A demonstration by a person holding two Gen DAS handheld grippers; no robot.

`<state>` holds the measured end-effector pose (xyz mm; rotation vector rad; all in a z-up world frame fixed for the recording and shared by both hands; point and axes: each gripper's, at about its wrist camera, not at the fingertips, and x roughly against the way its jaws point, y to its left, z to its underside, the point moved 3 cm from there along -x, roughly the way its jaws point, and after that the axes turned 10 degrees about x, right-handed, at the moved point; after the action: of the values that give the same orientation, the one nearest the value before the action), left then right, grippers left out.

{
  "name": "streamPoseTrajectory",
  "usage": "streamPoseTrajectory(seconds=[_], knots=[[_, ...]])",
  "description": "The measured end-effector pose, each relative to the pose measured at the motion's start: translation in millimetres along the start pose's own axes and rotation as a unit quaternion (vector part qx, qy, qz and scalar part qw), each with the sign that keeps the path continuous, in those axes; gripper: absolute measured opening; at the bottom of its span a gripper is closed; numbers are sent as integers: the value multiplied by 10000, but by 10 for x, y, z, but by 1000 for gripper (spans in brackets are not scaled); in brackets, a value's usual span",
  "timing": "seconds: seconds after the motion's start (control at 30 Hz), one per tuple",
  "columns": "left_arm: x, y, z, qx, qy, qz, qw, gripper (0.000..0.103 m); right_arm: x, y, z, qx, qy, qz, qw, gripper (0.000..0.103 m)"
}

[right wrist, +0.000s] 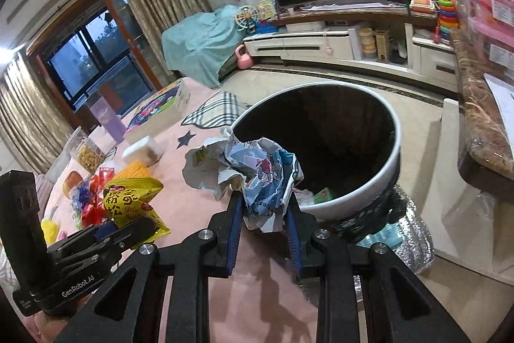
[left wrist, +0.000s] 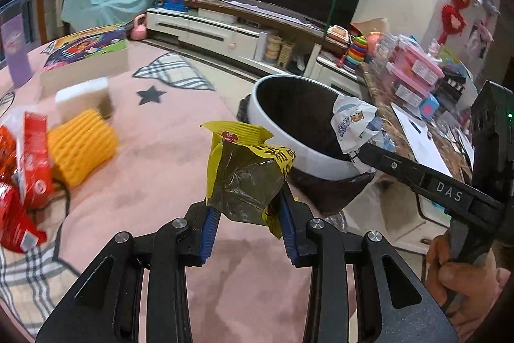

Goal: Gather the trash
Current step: 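Carry wrapper and cloth over the trash bin and open both grippers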

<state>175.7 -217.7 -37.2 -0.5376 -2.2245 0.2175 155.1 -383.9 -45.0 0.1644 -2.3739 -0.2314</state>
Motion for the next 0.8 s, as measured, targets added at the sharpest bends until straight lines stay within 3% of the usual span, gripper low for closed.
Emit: streamPoseTrajectory(seconds=[0.8], knots=[[-452, -563, -433, -572, 137, 94, 9982, 33, -119, -562, -236, -179, 73, 291, 9994, 26]])
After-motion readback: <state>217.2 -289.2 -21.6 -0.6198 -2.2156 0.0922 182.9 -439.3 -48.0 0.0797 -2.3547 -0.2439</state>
